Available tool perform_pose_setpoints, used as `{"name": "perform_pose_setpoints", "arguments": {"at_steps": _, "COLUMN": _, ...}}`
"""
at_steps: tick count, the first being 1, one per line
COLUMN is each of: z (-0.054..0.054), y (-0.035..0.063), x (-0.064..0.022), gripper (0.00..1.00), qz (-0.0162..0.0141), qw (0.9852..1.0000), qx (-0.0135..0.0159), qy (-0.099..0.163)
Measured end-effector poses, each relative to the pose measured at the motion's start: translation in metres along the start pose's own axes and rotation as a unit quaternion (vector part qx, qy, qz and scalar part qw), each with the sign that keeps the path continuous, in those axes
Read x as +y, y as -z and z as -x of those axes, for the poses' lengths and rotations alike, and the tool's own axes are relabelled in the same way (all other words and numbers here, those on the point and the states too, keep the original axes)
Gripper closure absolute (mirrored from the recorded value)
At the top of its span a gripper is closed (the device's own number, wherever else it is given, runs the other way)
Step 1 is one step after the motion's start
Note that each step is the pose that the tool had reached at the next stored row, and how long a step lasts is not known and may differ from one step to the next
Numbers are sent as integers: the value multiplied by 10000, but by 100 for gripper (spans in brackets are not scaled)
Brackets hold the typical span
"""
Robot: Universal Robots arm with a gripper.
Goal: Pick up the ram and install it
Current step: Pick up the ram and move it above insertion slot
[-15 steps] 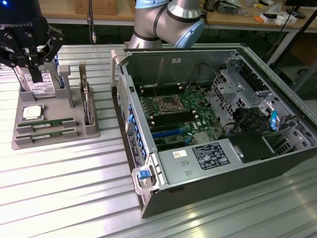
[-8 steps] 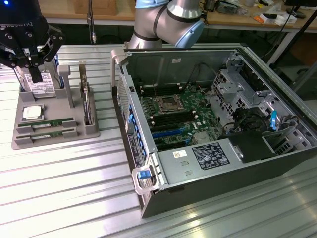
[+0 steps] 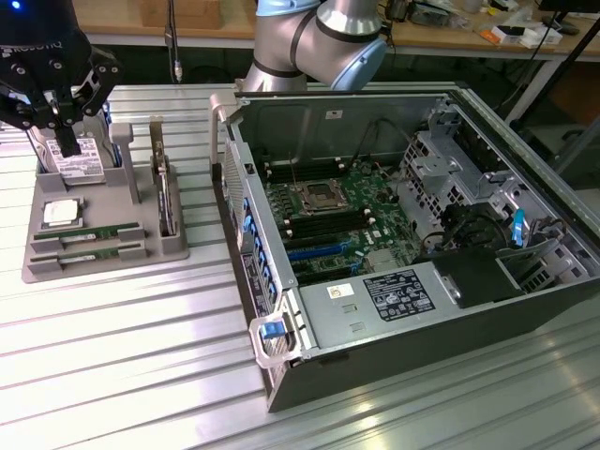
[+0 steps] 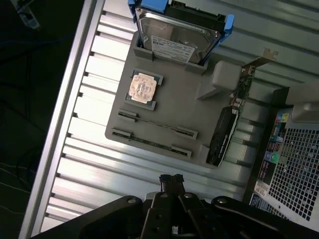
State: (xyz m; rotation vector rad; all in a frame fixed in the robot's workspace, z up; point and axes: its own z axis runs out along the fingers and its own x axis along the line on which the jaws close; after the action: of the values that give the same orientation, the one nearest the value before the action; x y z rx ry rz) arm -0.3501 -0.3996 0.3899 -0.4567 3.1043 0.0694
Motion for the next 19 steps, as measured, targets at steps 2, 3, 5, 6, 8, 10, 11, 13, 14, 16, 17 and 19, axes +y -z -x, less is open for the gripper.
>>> {"name": "perform_pose_setpoints", "arguments": {"at_steps": 2, "z": 0, "y": 0, "x": 0, "gripper": 89, "qz": 1, "qw": 10000, "qx": 4, "qy": 76}}
{"name": "perform_pose_setpoints", "arguments": {"at_steps": 3, "z": 0, "y": 0, "x": 0, "gripper": 89, "qz": 1, "qw": 9999, "qx": 5, "qy": 114}}
{"name": "perform_pose_setpoints", "arguments": {"at_steps": 5, "z": 0, "y": 0, "x": 0, "gripper": 89, "qz": 2, "qw": 9998, "qx": 9, "qy": 202}}
{"name": "perform_pose_setpoints", "arguments": {"at_steps": 6, "z": 0, "y": 0, "x": 0, "gripper": 89, "qz": 2, "qw": 9997, "qx": 10, "qy": 228}}
{"name": "perform_pose_setpoints", "arguments": {"at_steps": 8, "z": 0, "y": 0, "x": 0, "gripper": 89, "qz": 3, "qw": 9996, "qx": 13, "qy": 293}}
{"name": "perform_pose_setpoints", "arguments": {"at_steps": 10, "z": 0, "y": 0, "x": 0, "gripper": 89, "qz": 3, "qw": 9994, "qx": 15, "qy": 335}}
{"name": "perform_pose_setpoints", "arguments": {"at_steps": 11, "z": 0, "y": 0, "x": 0, "gripper": 89, "qz": 4, "qw": 9993, "qx": 17, "qy": 382}}
{"name": "perform_pose_setpoints", "arguments": {"at_steps": 13, "z": 0, "y": 0, "x": 0, "gripper": 89, "qz": 4, "qw": 9989, "qx": 20, "qy": 460}}
{"name": "perform_pose_setpoints", "arguments": {"at_steps": 14, "z": 0, "y": 0, "x": 0, "gripper": 89, "qz": 5, "qw": 9988, "qx": 21, "qy": 489}}
{"name": "perform_pose_setpoints", "arguments": {"at_steps": 16, "z": 0, "y": 0, "x": 0, "gripper": 89, "qz": 5, "qw": 9986, "qx": 23, "qy": 532}}
{"name": "perform_pose_setpoints", "arguments": {"at_steps": 17, "z": 0, "y": 0, "x": 0, "gripper": 89, "qz": 5, "qw": 9985, "qx": 24, "qy": 544}}
{"name": "perform_pose_setpoints", "arguments": {"at_steps": 19, "z": 0, "y": 0, "x": 0, "gripper": 89, "qz": 5, "qw": 9983, "qx": 26, "qy": 585}}
